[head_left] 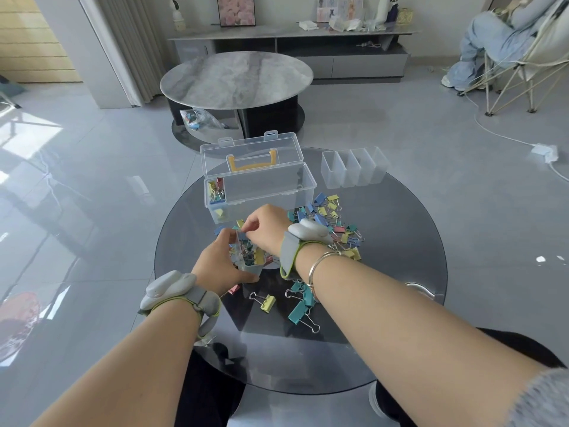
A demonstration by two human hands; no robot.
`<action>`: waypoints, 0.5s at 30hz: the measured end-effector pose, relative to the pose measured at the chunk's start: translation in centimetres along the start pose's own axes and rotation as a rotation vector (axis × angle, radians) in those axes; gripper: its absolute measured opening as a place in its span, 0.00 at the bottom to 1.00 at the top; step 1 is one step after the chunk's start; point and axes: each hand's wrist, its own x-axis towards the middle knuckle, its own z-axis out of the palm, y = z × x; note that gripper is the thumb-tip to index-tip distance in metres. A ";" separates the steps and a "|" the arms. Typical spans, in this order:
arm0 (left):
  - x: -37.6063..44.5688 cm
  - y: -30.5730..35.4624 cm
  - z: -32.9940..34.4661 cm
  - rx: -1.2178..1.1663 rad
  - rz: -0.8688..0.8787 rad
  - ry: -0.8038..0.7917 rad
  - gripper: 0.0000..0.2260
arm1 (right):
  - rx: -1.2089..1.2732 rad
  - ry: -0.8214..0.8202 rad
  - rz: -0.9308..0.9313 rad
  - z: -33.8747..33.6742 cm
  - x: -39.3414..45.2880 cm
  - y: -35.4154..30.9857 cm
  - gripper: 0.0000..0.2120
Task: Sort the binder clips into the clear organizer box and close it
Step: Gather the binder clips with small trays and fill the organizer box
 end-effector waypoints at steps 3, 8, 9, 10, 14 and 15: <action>0.0 0.0 -0.1 0.006 0.007 -0.004 0.37 | -0.012 -0.009 -0.013 -0.3 0.0 0.9 0.10; 0.0 0.0 0.0 0.020 0.013 -0.011 0.37 | -0.066 -0.023 -0.042 -0.7 0.1 1.1 0.08; 0.0 -0.1 0.0 0.022 0.014 -0.013 0.37 | -0.086 -0.032 -0.047 -0.7 0.2 1.0 0.08; -0.1 -0.2 0.0 0.021 0.011 -0.013 0.36 | -0.108 -0.048 -0.053 -0.8 0.4 1.0 0.08; 0.0 -0.4 0.2 0.015 0.002 -0.009 0.36 | -0.113 -0.044 -0.046 -1.1 0.3 0.9 0.09; 0.0 -0.5 0.2 0.018 0.002 -0.009 0.36 | -0.082 -0.034 -0.046 -1.0 0.2 1.0 0.09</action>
